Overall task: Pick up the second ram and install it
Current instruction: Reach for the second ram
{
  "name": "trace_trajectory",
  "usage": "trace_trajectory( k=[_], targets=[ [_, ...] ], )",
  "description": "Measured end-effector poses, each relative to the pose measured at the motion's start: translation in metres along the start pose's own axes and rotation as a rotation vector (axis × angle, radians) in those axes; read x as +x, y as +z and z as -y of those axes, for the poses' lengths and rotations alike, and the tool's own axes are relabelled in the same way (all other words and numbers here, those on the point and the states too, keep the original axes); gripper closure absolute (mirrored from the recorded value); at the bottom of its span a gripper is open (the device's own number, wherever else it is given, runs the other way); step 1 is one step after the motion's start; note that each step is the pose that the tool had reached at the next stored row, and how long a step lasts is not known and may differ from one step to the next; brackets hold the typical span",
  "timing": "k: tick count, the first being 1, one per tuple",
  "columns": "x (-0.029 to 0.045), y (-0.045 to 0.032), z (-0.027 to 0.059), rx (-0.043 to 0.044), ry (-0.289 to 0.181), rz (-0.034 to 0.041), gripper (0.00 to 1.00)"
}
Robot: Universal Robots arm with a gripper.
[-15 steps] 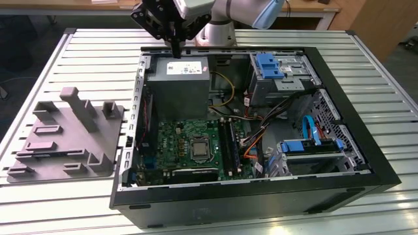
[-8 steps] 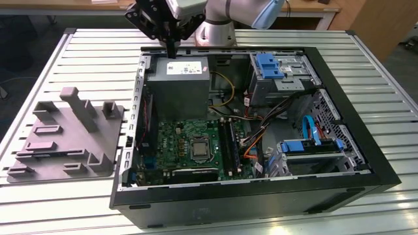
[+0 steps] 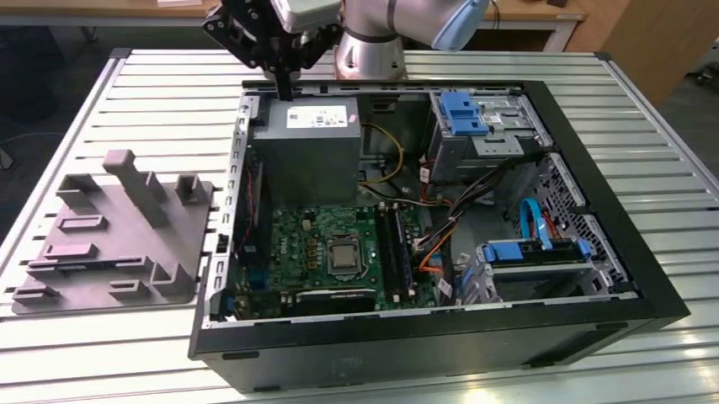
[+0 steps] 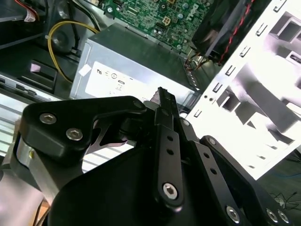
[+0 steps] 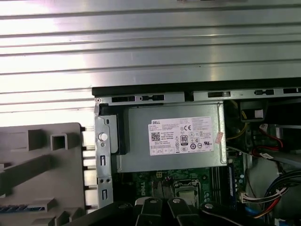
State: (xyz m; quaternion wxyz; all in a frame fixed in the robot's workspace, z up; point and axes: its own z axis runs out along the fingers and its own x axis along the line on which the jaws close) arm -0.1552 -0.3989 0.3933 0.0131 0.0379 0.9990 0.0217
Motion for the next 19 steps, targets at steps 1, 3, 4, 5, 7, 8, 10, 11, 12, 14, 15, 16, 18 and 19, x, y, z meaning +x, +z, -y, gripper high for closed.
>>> trace_trajectory(
  k=[1, 3, 4, 5, 7, 8, 10, 11, 12, 14, 15, 16, 18, 19],
  targets=[
    [0.0018, -0.0001, 0.0001, 0.0001, 0.000, -0.0001, 0.90],
    [0.0053, -0.0001, 0.0004, -0.0001, 0.000, 0.0000, 0.90],
    [0.0073, -0.0001, 0.0006, 0.0000, 0.000, 0.0000, 0.90],
    [0.0093, -0.0002, 0.0007, 0.0000, 0.000, 0.0000, 0.90],
    [0.0136, -0.0003, 0.0010, 0.0000, 0.000, 0.0000, 0.90],
    [0.0159, -0.0003, 0.0012, 0.0000, 0.000, 0.0000, 0.90],
    [0.0201, -0.0004, 0.0015, 0.0000, 0.000, 0.0000, 0.90],
    [0.0223, -0.0004, 0.0017, 0.0001, 0.000, -0.0001, 0.90],
    [0.0244, -0.0005, 0.0019, 0.0001, 0.000, -0.0001, 0.90],
    [0.0286, -0.0005, 0.0022, 0.0000, 0.000, 0.0000, 0.90],
    [0.0308, -0.0005, 0.0023, 0.0000, 0.000, 0.0000, 0.90],
    [0.0330, -0.0006, 0.0025, 0.0000, 0.000, 0.0000, 0.90],
    [0.0375, -0.0006, 0.0029, 0.0000, 0.000, 0.0000, 0.90],
    [0.0397, -0.0006, 0.0030, 0.0000, 0.000, 0.0000, 0.90]
  ],
)
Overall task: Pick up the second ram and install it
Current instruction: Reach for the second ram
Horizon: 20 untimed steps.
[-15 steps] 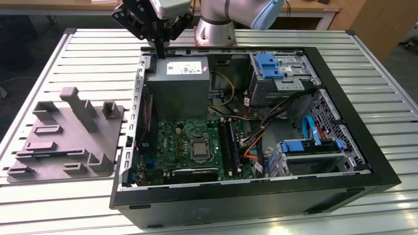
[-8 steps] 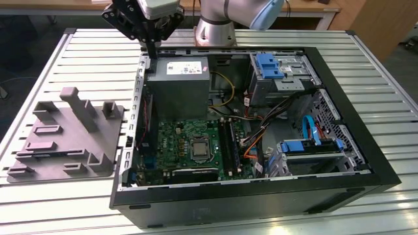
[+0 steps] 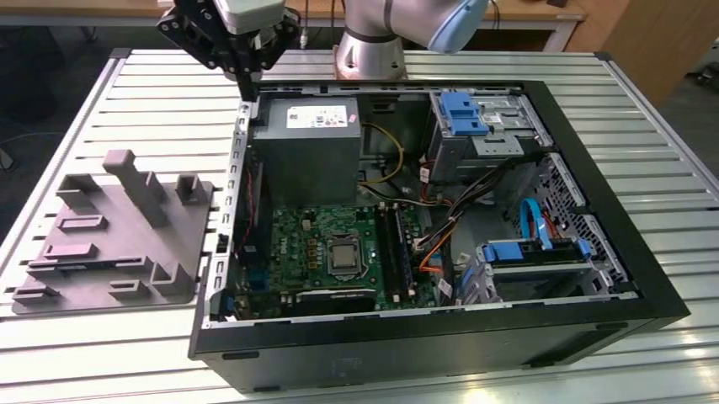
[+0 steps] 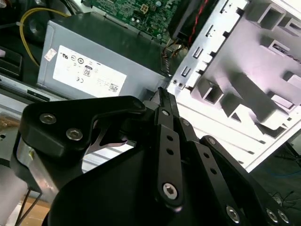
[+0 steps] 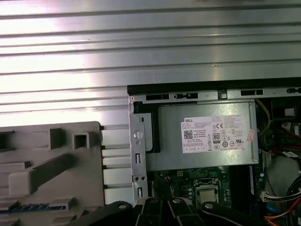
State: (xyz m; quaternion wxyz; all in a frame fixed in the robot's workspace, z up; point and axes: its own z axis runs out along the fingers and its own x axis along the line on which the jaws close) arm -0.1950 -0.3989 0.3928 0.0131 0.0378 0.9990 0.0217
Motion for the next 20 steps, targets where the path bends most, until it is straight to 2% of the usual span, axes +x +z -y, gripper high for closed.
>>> trace_trajectory(
  k=[20],
  targets=[
    [0.0490, -0.0004, 0.0037, 0.0000, 0.000, 0.0000, 0.90]
  ],
)
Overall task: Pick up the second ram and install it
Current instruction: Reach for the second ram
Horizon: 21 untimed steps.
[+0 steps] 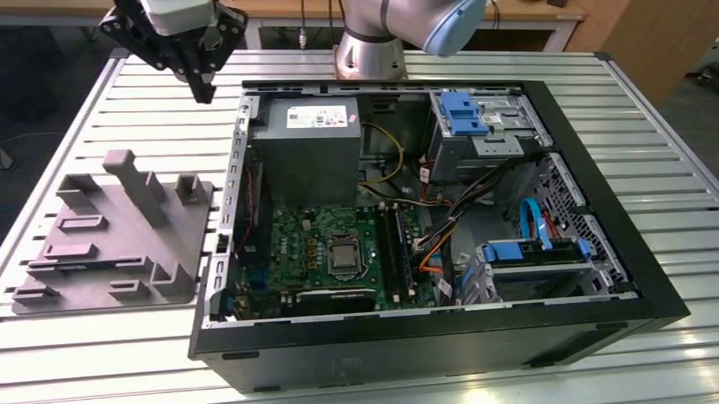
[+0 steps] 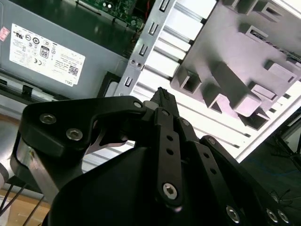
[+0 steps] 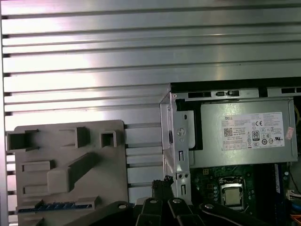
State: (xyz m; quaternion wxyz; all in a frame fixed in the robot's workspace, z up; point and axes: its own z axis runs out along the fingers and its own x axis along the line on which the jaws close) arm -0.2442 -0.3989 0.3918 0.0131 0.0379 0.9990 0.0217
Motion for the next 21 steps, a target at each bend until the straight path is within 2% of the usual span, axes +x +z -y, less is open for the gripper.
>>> trace_trajectory(
  k=[21],
  targets=[
    [0.0469, 0.0012, 0.0036, 0.0000, 0.000, 0.0000, 0.90]
  ],
)
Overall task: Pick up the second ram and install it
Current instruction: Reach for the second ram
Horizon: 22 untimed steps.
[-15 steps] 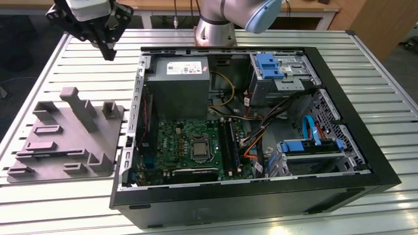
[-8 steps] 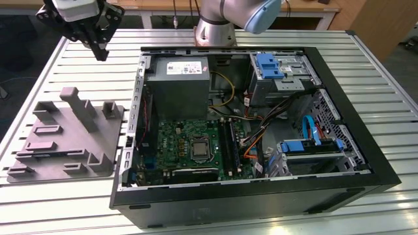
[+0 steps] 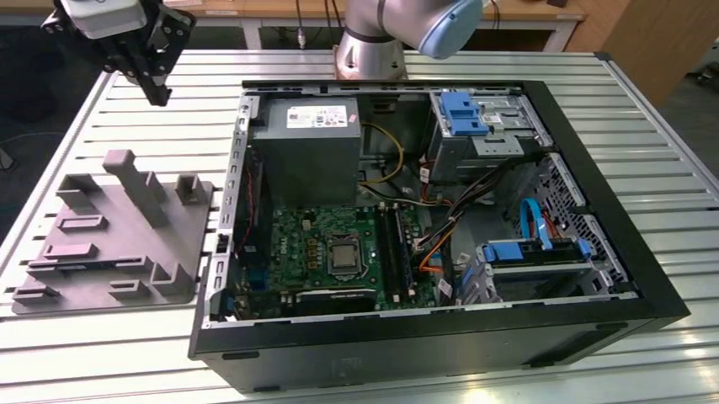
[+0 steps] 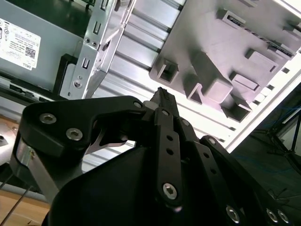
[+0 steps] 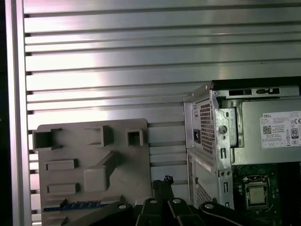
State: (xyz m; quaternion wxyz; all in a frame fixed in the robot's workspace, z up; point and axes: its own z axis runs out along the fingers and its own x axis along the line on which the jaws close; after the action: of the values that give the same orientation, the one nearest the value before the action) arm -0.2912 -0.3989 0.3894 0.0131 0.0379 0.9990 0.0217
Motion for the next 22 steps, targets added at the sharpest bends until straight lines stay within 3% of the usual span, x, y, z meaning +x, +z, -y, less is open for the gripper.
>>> trace_trajectory(
  k=[10, 22],
  targets=[
    [0.0178, 0.0014, 0.0017, 0.0000, 0.000, 0.0000, 0.90],
    [0.0244, 0.0022, 0.0031, 0.0000, 0.000, -0.0001, 0.90]
  ],
)
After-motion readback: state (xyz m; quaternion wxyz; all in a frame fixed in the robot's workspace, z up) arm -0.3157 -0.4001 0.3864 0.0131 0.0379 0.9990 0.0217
